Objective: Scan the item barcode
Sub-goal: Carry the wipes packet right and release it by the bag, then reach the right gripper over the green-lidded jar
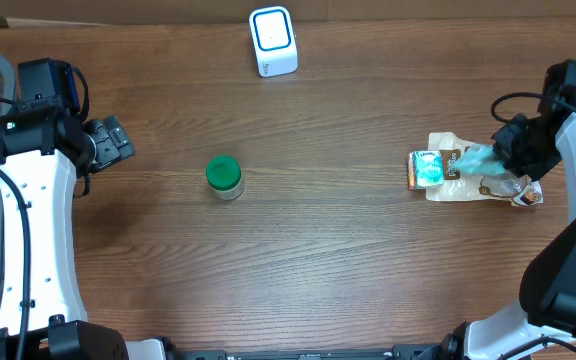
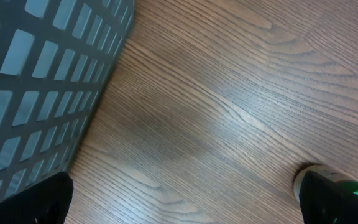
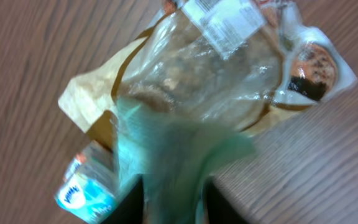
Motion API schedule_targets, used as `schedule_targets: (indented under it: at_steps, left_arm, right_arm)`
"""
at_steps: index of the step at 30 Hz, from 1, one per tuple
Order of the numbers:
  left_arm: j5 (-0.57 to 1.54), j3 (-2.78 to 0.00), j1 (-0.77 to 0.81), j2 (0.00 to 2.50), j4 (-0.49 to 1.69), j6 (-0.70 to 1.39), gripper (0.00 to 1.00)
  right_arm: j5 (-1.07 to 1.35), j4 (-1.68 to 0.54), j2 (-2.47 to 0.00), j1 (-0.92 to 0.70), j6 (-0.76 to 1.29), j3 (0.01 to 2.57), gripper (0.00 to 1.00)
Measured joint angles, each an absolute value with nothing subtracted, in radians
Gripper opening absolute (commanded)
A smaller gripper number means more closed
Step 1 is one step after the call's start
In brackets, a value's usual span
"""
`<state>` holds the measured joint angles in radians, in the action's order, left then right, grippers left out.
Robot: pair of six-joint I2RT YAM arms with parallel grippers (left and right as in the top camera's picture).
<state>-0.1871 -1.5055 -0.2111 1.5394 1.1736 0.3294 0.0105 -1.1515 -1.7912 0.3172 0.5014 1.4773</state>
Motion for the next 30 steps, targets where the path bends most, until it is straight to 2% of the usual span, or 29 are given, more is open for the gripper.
schedule_targets:
  at_steps: [4, 9, 15, 20, 26, 30]
  left_arm:
    - [-0.187, -1.505, -0.211, 1.539, 1.173, 0.329, 0.99]
    - [-0.187, -1.505, -0.211, 1.539, 1.173, 0.329, 1.00]
    - [-0.187, -1.505, -0.211, 1.539, 1.173, 0.329, 1.00]
    - [-0.187, -1.505, -0.211, 1.539, 1.174, 0.329, 1.00]
    - [-0.187, -1.505, -0.211, 1.539, 1.173, 0.329, 1.00]
    - [-0.187, -1.505, -0.211, 1.539, 1.173, 0.329, 1.00]
  right_arm:
    - [0.022, -1.137, -1.791, 0.313, 0.479, 1.464, 0.63]
    - [0.054, -1.200, -1.795, 0.313, 0.457, 1.518, 0.64]
    - [0.169, -1.338, -1.796, 0.248, 0.350, 1.858, 0.71]
    - [0.236, -1.256, -1.794, -0.025, 0.283, 1.924, 0.74]
    - [0.241, -1.046, -1.845, -0.411, 0.225, 1.924, 0.91]
    - [0.207, -0.979, -1.913, -0.585, 0.220, 1.924, 0.96]
